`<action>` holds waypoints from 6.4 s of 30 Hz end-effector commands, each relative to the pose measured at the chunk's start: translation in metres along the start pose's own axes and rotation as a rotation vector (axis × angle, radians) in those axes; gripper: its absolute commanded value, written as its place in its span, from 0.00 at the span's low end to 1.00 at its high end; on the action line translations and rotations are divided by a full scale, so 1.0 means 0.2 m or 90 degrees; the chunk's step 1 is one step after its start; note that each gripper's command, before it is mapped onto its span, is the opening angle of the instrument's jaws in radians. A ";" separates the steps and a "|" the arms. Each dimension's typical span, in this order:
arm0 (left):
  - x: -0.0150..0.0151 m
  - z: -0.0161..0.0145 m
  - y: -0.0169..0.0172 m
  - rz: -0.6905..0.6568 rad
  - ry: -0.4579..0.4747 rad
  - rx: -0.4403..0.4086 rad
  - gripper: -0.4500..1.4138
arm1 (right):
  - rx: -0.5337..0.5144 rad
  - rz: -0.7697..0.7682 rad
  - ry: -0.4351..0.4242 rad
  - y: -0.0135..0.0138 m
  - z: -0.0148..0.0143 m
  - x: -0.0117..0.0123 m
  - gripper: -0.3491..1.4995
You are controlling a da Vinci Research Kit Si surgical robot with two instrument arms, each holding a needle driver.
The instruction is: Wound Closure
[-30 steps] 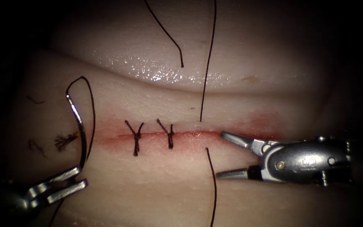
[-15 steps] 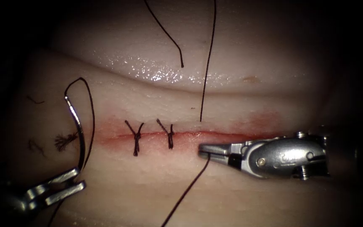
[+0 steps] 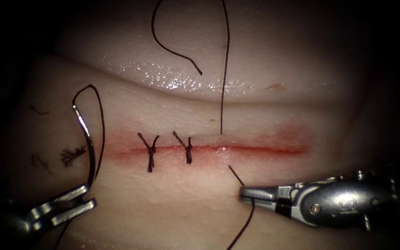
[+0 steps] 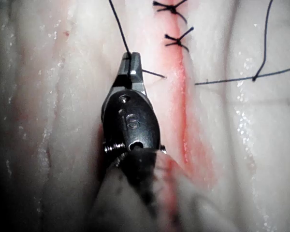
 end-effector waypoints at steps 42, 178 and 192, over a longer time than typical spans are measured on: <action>0.006 0.000 0.003 -0.018 -0.002 0.007 0.00 | -0.072 -0.007 -0.027 0.025 0.005 -0.002 0.97; -0.005 0.009 0.016 -0.027 0.010 0.007 0.00 | -0.146 0.686 -0.120 0.076 0.034 -0.043 0.75; -0.005 0.008 0.017 -0.026 0.011 0.007 0.00 | -0.173 0.714 -0.115 0.086 0.051 -0.057 0.68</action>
